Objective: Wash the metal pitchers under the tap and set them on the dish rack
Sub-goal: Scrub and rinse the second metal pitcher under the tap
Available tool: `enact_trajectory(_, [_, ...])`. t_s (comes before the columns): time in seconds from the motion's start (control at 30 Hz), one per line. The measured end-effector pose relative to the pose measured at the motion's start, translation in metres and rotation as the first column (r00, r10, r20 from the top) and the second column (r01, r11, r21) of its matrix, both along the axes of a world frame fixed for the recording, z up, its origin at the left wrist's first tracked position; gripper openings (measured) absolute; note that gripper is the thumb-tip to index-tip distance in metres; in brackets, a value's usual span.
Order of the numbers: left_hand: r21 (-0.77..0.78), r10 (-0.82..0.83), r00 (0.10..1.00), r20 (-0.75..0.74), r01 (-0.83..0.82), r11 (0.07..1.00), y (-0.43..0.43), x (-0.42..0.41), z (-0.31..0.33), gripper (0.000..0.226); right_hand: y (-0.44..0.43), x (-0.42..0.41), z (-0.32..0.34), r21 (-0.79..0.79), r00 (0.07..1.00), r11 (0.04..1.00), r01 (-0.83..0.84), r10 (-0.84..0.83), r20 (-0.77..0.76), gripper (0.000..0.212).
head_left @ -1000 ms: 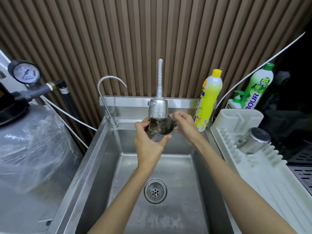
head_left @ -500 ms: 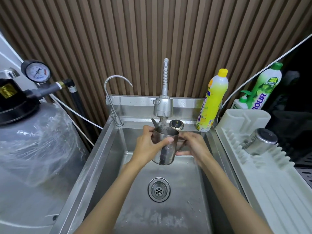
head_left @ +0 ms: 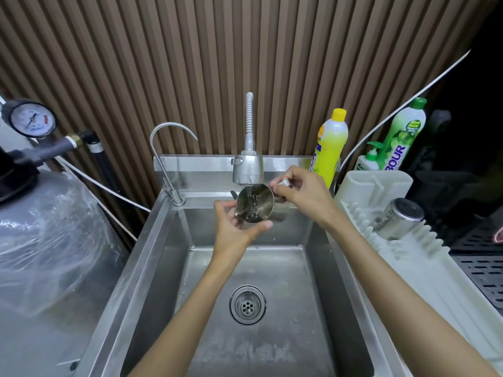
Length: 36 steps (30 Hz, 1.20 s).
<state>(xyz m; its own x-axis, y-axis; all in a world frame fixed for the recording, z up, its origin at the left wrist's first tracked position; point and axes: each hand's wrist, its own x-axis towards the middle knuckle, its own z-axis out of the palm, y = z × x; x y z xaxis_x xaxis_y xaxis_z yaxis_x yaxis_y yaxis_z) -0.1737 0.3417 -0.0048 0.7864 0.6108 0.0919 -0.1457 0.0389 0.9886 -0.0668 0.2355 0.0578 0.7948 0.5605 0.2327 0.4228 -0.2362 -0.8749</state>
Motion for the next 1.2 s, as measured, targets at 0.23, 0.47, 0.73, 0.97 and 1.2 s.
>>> enact_trajectory(0.23, [0.25, 0.193, 0.981, 0.028, -0.193, 0.949, 0.011, -0.017, 0.002, 0.062, 0.029, 0.002, -0.042, 0.275, 0.834, 0.959, -0.063, 0.202, -0.514, 0.023])
enact_trajectory(0.47, [0.615, 0.225, 0.962, -0.156, -0.084, 0.784, 0.023, -0.03, 0.002, 0.068, 0.025, -0.016, -0.09, 0.462, 0.561, 0.887, -0.008, 0.386, -0.732, 0.003])
enact_trajectory(0.73, [0.332, 0.112, 0.946, -0.303, -0.005, 0.943, 0.019, -0.022, 0.002, 0.038, -0.012, -0.026, -0.071, 0.233, 0.71, 0.972, 0.031, 0.143, -0.69, 0.012])
enact_trajectory(0.97, [-0.072, -0.244, 0.955, -0.171, 0.235, 0.969, 0.005, -0.013, -0.012, 0.048, -0.028, -0.015, -0.044, 0.033, 0.925, 0.988, 0.151, -0.129, -0.358, 0.026])
enact_trajectory(1.2, [-0.073, -0.15, 0.986, -0.074, 0.145, 0.987, 0.006, 0.009, -0.003, 0.065, -0.013, -0.001, -0.025, 0.215, 0.934, 0.969, 0.121, -0.038, -0.355, 0.031])
